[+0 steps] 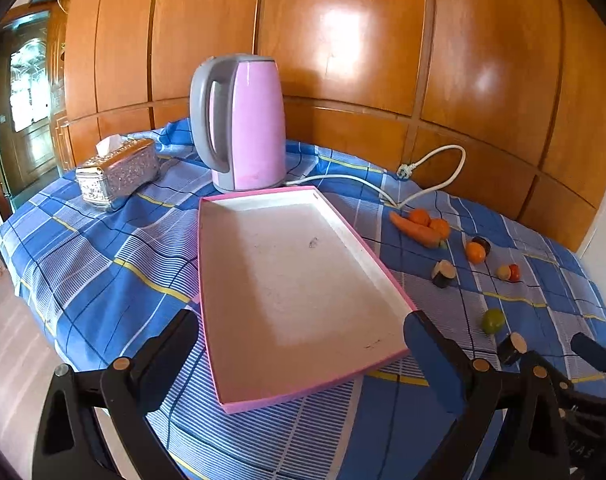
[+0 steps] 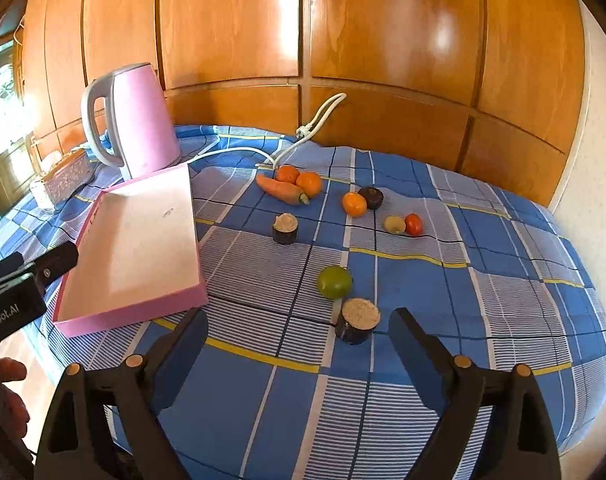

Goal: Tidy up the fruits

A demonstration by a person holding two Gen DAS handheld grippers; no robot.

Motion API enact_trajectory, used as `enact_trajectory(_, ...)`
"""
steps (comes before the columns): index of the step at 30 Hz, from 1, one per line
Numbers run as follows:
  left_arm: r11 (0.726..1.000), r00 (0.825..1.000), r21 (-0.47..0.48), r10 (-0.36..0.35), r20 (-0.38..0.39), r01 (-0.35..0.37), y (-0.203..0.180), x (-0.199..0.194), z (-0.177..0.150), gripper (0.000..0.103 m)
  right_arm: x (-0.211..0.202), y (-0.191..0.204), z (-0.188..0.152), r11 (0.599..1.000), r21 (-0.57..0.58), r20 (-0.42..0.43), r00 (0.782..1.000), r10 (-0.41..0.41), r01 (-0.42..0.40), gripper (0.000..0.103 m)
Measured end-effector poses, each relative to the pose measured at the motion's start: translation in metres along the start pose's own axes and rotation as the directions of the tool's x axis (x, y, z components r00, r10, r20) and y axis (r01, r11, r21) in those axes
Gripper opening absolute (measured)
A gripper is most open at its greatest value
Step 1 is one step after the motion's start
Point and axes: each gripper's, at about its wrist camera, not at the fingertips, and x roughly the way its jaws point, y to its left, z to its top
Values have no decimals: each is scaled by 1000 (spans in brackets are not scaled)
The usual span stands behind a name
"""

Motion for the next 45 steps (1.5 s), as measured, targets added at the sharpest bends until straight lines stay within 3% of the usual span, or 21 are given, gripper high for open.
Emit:
enact_trajectory(18, 994, 995, 55, 92, 47, -94, 2, -4, 1, 103, -6, 2, 3, 999, -31, 40, 998, -41, 42, 91)
enact_trajectory(36, 991, 995, 85, 96, 35, -99, -4, -5, 0, 103, -9, -17, 0, 999, 30, 42, 999, -35, 34, 71)
enact_trajectory(45, 991, 997, 115, 72, 18, -74, -11, -1, -2, 103, -6, -26, 1, 998, 43, 33, 999, -44, 42, 54)
